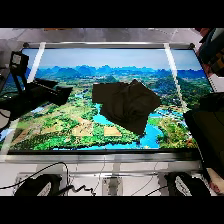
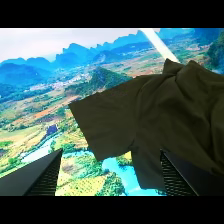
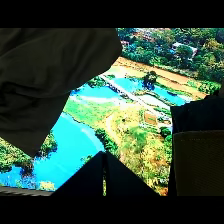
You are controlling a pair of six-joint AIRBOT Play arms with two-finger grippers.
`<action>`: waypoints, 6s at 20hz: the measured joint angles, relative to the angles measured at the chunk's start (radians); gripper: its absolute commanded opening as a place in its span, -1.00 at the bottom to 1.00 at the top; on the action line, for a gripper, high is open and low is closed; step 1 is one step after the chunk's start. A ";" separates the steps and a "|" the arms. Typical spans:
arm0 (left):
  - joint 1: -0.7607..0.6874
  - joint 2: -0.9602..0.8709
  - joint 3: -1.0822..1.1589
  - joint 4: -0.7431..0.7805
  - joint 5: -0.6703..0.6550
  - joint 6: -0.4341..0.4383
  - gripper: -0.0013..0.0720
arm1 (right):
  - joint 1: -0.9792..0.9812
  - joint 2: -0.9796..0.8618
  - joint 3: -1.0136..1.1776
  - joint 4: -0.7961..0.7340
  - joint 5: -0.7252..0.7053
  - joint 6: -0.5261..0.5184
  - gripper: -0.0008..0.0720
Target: Fold the clothes and pants, and hang the long-sleeved shirts on hangers.
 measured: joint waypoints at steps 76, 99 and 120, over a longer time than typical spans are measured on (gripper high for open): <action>-0.293 -0.937 0.323 -0.258 -0.076 -0.060 0.92 | -0.008 0.503 -0.858 -0.020 0.137 -0.183 -0.94; -0.485 -1.305 0.744 -0.258 -0.196 -0.012 -0.92 | -0.008 0.520 -0.858 -0.024 0.133 -0.159 -0.94; 0.149 -0.322 0.780 -0.263 -0.384 -0.011 -0.92 | -0.008 0.521 -0.354 0.023 -0.743 0.182 -0.94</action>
